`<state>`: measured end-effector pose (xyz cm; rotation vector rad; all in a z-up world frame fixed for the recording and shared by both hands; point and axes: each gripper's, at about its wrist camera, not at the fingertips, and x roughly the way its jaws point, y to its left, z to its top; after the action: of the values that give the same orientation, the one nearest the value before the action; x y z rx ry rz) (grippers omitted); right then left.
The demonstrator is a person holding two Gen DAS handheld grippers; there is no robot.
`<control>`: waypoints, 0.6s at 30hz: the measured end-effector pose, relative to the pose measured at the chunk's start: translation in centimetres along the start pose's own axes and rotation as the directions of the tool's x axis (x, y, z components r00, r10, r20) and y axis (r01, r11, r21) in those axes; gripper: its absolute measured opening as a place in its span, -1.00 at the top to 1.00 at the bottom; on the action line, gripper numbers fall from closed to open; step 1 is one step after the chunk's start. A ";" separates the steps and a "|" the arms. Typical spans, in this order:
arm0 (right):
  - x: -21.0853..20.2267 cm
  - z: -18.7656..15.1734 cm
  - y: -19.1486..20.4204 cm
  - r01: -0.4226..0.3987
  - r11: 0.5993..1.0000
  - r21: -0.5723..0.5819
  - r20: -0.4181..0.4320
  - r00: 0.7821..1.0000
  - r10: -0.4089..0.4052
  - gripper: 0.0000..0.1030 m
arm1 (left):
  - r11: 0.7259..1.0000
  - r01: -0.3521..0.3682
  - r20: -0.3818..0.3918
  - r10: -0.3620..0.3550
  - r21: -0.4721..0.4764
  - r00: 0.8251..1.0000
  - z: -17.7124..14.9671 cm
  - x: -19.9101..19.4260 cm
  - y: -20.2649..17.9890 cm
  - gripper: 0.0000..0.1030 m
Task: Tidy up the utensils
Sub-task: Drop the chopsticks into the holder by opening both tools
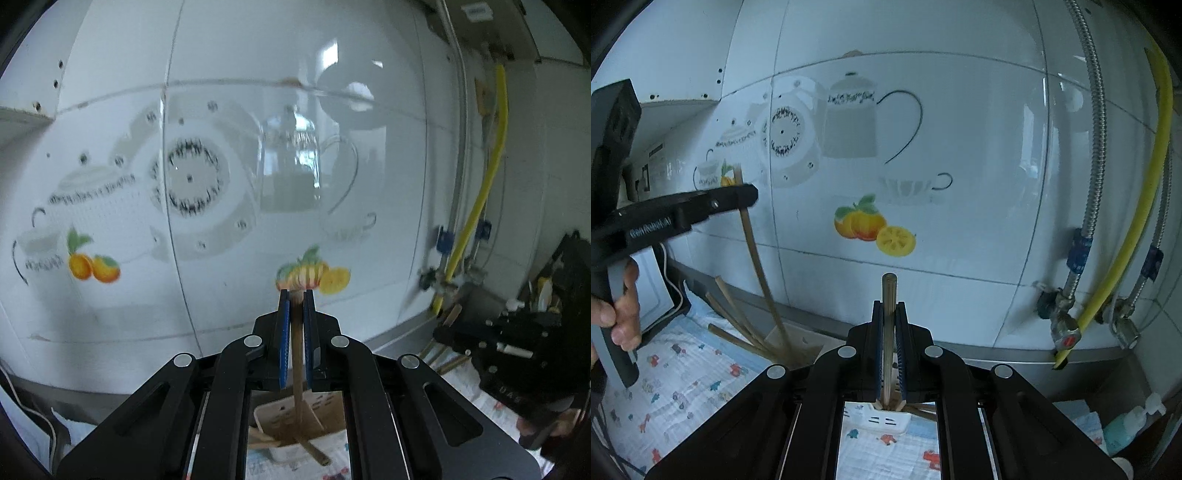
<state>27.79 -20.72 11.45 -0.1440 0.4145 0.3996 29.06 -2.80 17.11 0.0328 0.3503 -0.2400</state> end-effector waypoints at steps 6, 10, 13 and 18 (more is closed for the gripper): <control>-0.1 -0.3 0.2 0.008 1.000 -0.007 -0.011 1.000 -0.008 0.86 | 1.000 0.004 -0.033 -0.005 -0.006 0.999 -1.1 0.7 0.2 0.87; -1.3 -0.2 0.1 0.007 1.000 0.001 0.003 1.000 -0.007 0.72 | 1.000 0.004 -0.037 -0.004 -0.003 0.999 -1.3 -0.3 0.1 0.77; -2.8 -0.3 0.4 0.004 1.000 -0.002 0.018 1.000 -0.004 0.66 | 1.000 -0.009 -0.015 0.008 -0.005 1.000 -1.5 -1.9 0.0 0.35; -6.2 -1.1 1.7 -0.012 1.000 0.000 0.042 0.999 0.012 0.38 | 1.000 -0.010 0.007 0.010 -0.012 1.000 -2.2 -5.5 -0.1 0.12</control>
<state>21.50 -21.55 12.93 -0.1323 0.3740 0.4140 23.28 -1.46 16.91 0.0214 0.3443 -0.2282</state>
